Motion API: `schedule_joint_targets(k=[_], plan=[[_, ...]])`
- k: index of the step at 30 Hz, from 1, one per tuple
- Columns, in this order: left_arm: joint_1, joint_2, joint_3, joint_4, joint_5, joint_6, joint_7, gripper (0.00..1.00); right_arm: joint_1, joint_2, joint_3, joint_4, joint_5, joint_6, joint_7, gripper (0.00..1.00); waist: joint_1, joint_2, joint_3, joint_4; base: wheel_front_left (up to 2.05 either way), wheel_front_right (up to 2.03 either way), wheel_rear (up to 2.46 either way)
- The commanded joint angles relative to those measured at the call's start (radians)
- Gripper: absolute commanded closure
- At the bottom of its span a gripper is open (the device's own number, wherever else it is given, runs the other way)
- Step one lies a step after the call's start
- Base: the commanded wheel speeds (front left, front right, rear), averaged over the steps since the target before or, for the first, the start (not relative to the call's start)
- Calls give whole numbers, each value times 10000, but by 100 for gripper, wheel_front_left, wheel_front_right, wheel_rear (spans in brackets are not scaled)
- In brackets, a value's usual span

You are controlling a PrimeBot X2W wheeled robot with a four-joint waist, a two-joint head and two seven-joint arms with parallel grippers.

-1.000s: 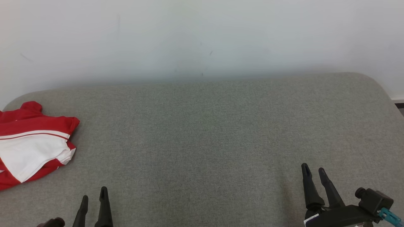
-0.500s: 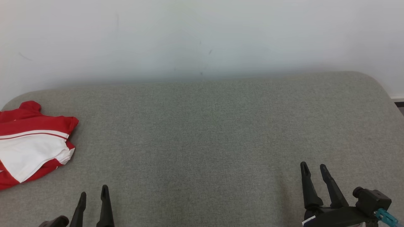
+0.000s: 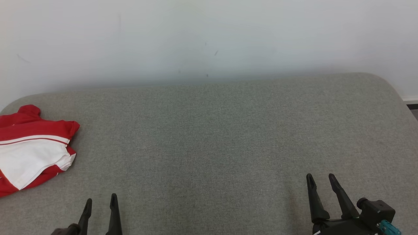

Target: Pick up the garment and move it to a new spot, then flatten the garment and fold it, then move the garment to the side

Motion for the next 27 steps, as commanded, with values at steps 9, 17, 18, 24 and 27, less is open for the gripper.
schedule_joint_targets(k=[9,17,18,24,27], plan=[[133,52,-95,34,970,-19,-276,0,-76,-9,17,122,-1003,-14,-255,0,0,0,-30,-3,0,0,0],[176,55,-96,167,1534,-23,-440,0,-20,98,-23,169,-1792,-16,-428,0,0,0,-19,-25,0,0,0],[182,56,-108,174,1597,-19,-461,0,-3,96,-34,171,-1846,-16,-454,0,0,0,-17,-27,0,0,0],[218,57,-125,202,2007,41,-571,0,-5,57,-38,199,-2306,-16,-554,0,0,0,-18,-37,0,0,0],[218,59,-105,215,2105,38,-603,0,-14,49,-24,200,-2436,-17,-580,0,0,0,-5,-42,0,0,0]])
